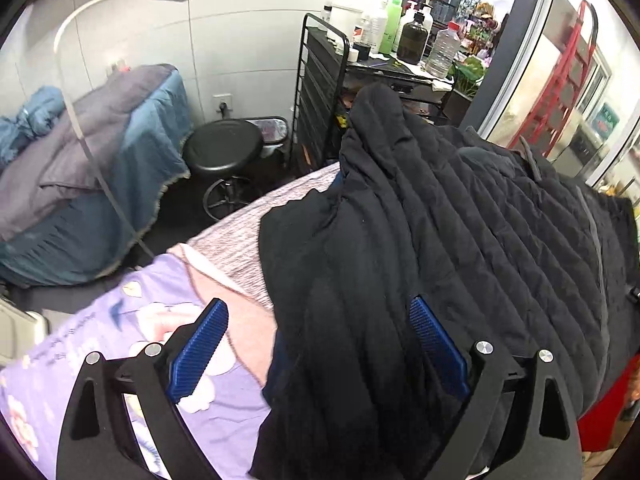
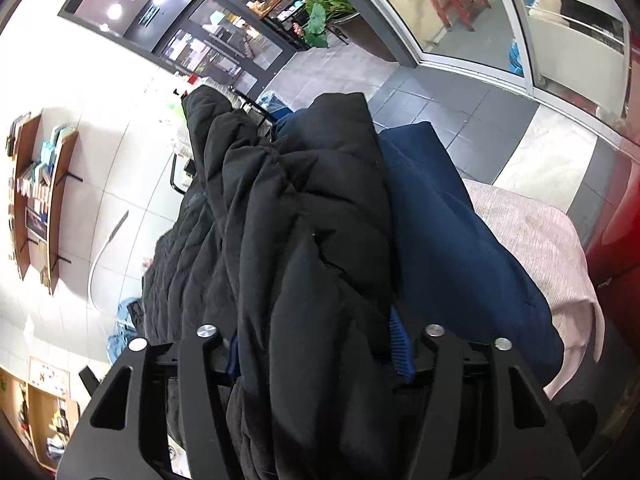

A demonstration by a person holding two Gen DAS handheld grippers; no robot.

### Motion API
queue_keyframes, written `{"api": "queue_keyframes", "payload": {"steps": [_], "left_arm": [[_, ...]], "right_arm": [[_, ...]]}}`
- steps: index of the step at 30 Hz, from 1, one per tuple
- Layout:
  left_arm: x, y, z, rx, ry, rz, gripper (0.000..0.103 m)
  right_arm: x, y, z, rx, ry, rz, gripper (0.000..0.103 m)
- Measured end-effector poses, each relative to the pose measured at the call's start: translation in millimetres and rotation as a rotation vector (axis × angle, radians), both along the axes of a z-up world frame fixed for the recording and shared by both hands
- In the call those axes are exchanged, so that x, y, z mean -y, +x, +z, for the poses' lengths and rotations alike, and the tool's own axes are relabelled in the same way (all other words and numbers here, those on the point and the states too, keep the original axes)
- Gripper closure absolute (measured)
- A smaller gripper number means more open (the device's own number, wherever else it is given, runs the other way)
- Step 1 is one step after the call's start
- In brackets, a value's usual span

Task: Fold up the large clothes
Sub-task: 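Lift the folded jacket with both tools and carry it onto the pink cloth, then lower the jacket onto the pink cloth and open both tools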

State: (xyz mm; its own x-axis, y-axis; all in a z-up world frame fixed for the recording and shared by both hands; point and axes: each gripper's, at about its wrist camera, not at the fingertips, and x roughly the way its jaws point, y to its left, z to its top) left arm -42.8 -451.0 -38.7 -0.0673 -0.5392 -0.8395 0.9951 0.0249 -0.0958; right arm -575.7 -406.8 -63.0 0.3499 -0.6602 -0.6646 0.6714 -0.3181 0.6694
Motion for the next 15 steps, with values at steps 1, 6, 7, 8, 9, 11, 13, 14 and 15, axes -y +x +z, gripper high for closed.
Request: {"api": "queue_keyframes", "payload": {"steps": [1,6,7,8,9,11,13,14,15], "left_arm": [[-3.9,0.5,2.8,0.001,0.002,0.003,0.012],[-33.7,2.3,19.1,-0.011,-0.017,0.006,0.006],[-39.2,2.3,21.3,-0.004,-0.022,0.008,0.006],[-46.5,3.0,24.1,0.002,-0.027,0.014,0.006],[-53.5,4.1,26.4,0.006,-0.027,0.022,0.006],[-62.3,5.8,28.4,0.008,-0.020,0.037,0.006],[-72.3,8.6,31.5,0.007,-0.015,0.058,0.006],[-77.7,9.8,33.4,0.009,-0.016,0.070,0.006],[-83.3,10.5,35.3,0.019,-0.018,0.081,0.006]], "right_arm": [[-0.8,0.0,1.7,0.004,0.001,-0.007,0.042],[-8.3,3.4,18.4,-0.053,0.000,-0.055,0.028],[-11.7,3.4,24.7,-0.068,-0.008,-0.071,0.026],[-14.9,3.3,29.5,-0.081,-0.019,-0.082,0.026],[-18.4,3.3,35.7,-0.097,-0.029,-0.090,0.026],[-27.4,2.6,47.6,-0.144,-0.046,-0.107,0.026],[-36.0,2.1,59.1,-0.186,-0.057,-0.124,0.024],[-39.9,1.4,63.1,-0.194,-0.058,-0.130,0.021],[-44.4,0.4,66.7,-0.194,-0.059,-0.137,0.018]]}}
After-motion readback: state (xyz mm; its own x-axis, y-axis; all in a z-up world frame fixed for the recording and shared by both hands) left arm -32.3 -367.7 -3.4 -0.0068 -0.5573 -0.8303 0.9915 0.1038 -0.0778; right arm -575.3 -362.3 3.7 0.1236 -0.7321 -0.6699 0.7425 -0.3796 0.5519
